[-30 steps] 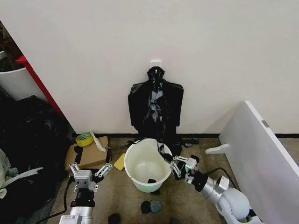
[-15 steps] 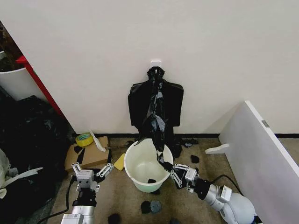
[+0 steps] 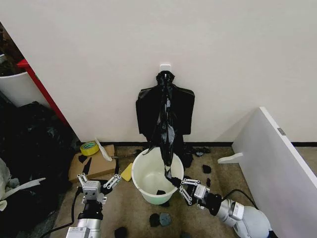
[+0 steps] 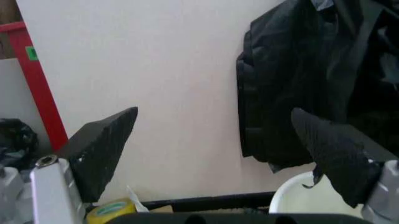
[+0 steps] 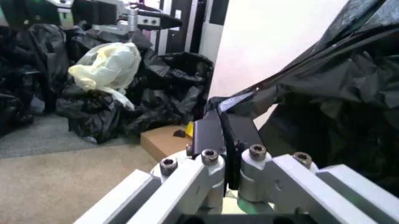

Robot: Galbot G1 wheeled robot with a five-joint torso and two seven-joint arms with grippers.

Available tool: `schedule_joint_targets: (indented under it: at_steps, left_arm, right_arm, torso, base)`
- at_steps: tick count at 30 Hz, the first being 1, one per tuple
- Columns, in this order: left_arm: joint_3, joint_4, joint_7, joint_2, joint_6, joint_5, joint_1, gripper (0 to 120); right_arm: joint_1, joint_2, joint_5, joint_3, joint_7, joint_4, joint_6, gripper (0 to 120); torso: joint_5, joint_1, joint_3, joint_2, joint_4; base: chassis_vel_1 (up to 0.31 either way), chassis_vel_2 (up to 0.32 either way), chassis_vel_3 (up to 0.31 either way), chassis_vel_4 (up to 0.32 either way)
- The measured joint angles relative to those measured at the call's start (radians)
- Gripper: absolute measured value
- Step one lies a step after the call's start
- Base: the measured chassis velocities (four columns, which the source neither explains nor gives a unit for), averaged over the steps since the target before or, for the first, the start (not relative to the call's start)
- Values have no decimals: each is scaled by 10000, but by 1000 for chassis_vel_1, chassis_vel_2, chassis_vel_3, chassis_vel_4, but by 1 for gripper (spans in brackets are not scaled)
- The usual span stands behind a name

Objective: Place the garbage bag over the trash bin.

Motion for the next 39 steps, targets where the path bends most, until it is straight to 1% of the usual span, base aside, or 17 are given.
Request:
schedule_joint_targets:
  at_steps: [4,9,11,17,18,21,24,25,26,28,29,32,33,34,37,39]
  left_arm:
    - [18,38,-1,-3,-10,-39,-30,97]
    - [34,122,-2,90,42,-163,-179,97]
    - [37,129,-2,111,68,-187,-209,97]
    - [76,196,5,131,202,-306,-347,97]
    - [76,196,5,131,202,-306,-347,97]
    - [88,236,10,137,248,-345,-401,97]
    - [72,250,13,148,298,-395,-470,97]
    - [59,250,14,148,309,-414,-478,97]
    - [59,250,14,148,309,-414,-478,97]
    - [35,262,15,148,328,-444,-501,97]
    - [28,288,16,148,331,-449,-513,97]
    - [26,306,20,122,340,-449,-522,97]
    - [26,306,20,122,340,-449,-522,97]
    - [27,306,20,103,343,-442,-512,97]
    - [12,277,26,79,345,-413,-443,97]
    - [-23,257,26,58,340,-380,-381,97]
  right_arm:
    - [49,47,-23,-50,407,23,-90,0]
    - [50,74,-172,-162,1556,248,-436,0]
    - [20,82,-251,-121,1655,310,-536,1]
    - [-346,94,-513,200,2302,729,-740,26]
    - [-346,94,-513,200,2302,729,-740,26]
    - [-604,73,-514,509,2501,974,-767,38]
    - [-933,44,-373,983,2645,1272,-841,51]
    - [-996,32,-282,1088,2686,1353,-874,54]
    - [-996,32,-282,1088,2686,1353,-874,54]
    - [-1045,-57,7,1191,2973,1497,-1024,63]
    - [-905,-127,187,1142,3358,1512,-1161,68]
    - [-237,-296,800,783,4232,1318,-1585,79]
    - [-237,-296,800,783,4232,1318,-1585,79]
    - [120,-362,1066,549,4574,1171,-1783,86]
    - [855,-437,1464,17,4887,796,-2072,97]
    - [1423,-459,1550,-461,4982,553,-2220,100]
  torso:
    - [1,0,0,0,1]
    - [0,0,0,0,1]
    - [0,0,0,0,1]
    - [0,0,0,0,1]
    - [0,0,0,0,1]
    - [1,0,0,0,0]
    - [1,0,0,0,-1]
    - [1,0,0,0,-1]
    - [1,0,0,0,-1]
    - [0,0,0,0,-2]
    - [1,-1,0,0,-3]
    - [1,-1,1,0,0]
    - [1,-1,1,0,0]
    - [1,-1,0,0,4]
    - [1,0,1,0,2]
    - [0,-1,1,0,0]
  base:
    - [0,0,0,0]
    - [0,0,0,0]
    - [0,0,0,0]
    - [0,0,0,0]
    - [0,0,0,0]
    - [0,0,0,0]
    - [0,0,0,0]
    - [0,0,0,0]
    - [0,0,0,0]
    - [0,0,0,0]
    - [0,0,0,0]
    - [0,0,0,0]
    - [0,0,0,0]
    - [0,0,0,0]
    - [0,0,0,0]
    - [0,0,0,0]
